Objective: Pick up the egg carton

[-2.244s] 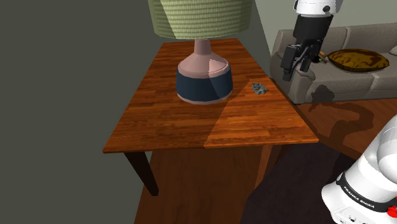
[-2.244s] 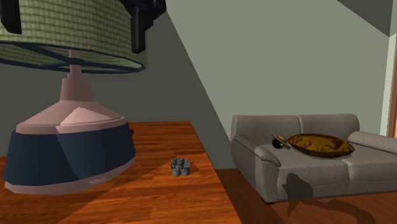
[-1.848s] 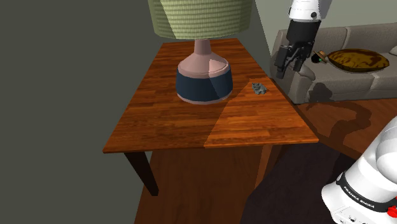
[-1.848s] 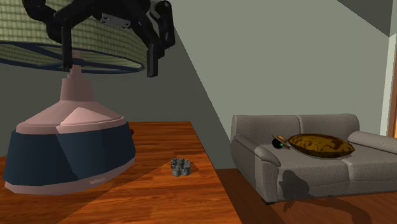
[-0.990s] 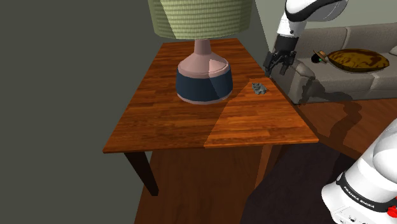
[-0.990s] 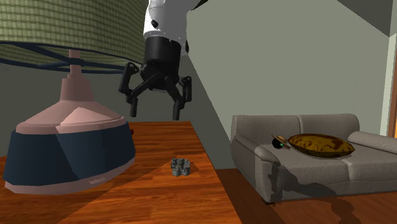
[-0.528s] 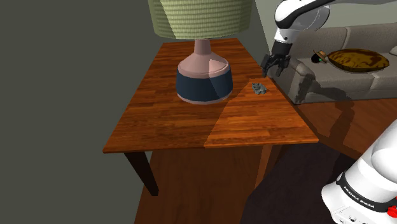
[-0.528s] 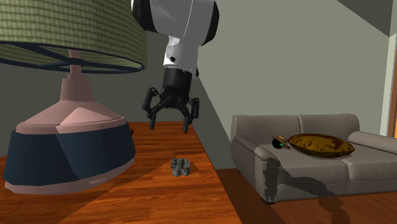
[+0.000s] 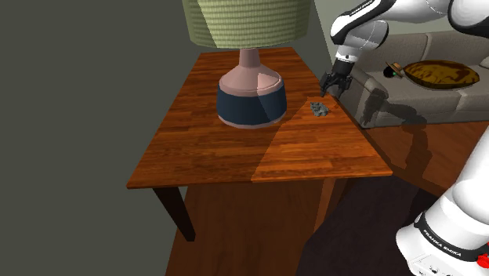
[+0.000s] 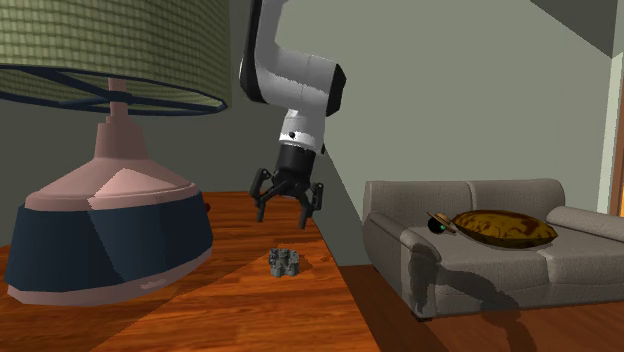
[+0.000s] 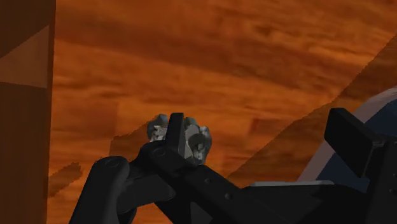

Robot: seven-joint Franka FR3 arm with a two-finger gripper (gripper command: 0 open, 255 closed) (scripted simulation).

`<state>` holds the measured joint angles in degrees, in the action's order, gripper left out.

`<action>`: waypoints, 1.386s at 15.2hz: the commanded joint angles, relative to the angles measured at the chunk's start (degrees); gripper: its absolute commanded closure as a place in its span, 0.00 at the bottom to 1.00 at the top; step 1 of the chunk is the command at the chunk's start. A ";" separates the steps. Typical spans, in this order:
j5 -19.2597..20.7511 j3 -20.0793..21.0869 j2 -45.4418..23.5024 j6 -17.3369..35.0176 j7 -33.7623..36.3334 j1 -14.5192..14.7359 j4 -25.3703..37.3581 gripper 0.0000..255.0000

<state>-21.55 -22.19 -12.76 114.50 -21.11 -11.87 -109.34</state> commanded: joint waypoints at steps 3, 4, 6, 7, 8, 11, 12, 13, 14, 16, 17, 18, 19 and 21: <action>-5.44 0.16 -9.68 -1.82 -3.12 -3.81 8.84 0.00; -6.62 0.34 -12.05 -2.37 -3.66 -4.88 11.14 0.00; -8.80 0.85 -16.81 -3.59 -4.45 -7.13 16.03 0.00; -9.79 1.15 -19.22 -4.26 -4.70 -8.29 18.62 0.00; -10.73 1.47 -21.66 -4.98 -4.85 -9.48 21.34 0.00; -12.25 2.18 -26.04 -5.75 -5.11 -11.49 25.81 0.00; -12.42 2.28 -26.41 -5.26 -5.34 -11.53 25.65 0.00; -12.59 2.39 -26.79 -4.79 -5.57 -11.56 25.49 0.00; -12.77 2.49 -27.18 -4.32 -5.80 -11.60 25.36 0.00; -13.13 2.71 -27.98 -3.39 -6.26 -11.69 25.13 0.00; -13.32 2.82 -28.40 -2.94 -6.48 -11.73 25.04 0.00; -13.42 2.88 -28.63 -2.67 -6.61 -11.76 24.97 0.00; -13.42 2.89 -28.64 -2.68 -6.61 -11.76 24.99 0.00; -13.42 2.88 -28.71 -2.73 -6.64 -11.83 25.10 1.00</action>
<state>-34.95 -19.31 -41.41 111.70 -27.72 -23.67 -84.23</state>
